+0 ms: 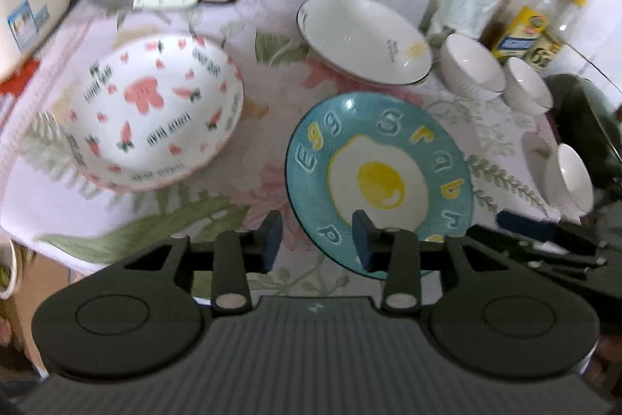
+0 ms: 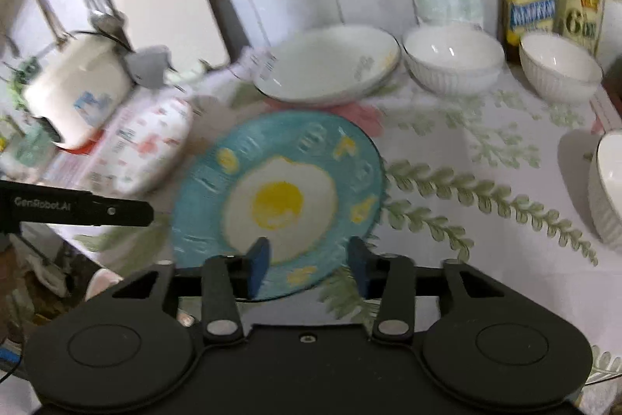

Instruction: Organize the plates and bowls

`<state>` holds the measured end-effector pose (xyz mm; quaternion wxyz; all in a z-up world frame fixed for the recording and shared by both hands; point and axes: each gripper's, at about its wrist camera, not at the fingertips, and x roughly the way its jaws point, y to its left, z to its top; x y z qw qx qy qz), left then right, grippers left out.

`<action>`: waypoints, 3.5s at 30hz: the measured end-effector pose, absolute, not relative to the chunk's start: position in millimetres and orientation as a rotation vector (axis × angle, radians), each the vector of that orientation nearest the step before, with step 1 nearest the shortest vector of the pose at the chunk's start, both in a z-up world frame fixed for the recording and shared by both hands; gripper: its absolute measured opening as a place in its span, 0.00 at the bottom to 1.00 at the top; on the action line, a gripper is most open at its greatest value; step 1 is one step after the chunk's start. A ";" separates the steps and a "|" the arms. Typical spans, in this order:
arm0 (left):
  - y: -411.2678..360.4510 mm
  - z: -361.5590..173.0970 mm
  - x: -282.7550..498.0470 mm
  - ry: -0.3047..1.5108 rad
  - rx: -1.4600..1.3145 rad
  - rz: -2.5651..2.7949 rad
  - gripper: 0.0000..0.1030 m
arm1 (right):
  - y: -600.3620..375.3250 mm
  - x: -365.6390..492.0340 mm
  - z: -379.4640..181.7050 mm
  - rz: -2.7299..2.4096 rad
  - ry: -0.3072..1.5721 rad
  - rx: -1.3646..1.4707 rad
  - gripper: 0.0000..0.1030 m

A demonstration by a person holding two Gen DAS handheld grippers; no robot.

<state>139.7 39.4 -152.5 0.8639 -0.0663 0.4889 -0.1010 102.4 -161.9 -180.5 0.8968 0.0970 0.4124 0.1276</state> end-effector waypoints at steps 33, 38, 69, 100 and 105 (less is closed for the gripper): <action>201.0 -136.7 136.2 0.731 -0.068 -0.178 0.82 | -18.9 156.5 -139.3 0.550 0.640 0.133 0.70; 214.4 -165.2 158.0 0.746 -0.098 -0.140 0.82 | -5.9 184.8 -171.5 0.558 0.686 0.140 0.70; 240.3 -250.7 209.1 0.899 -0.321 -0.028 0.23 | 24.6 256.5 -246.3 0.418 0.873 0.152 0.23; 160.5 -135.1 116.6 0.905 -0.156 -0.131 0.25 | -51.5 142.7 -159.8 0.411 0.755 0.225 0.24; 136.6 -121.3 100.8 0.895 -0.148 -0.176 0.25 | -76.1 118.8 -145.0 0.384 0.739 0.244 0.24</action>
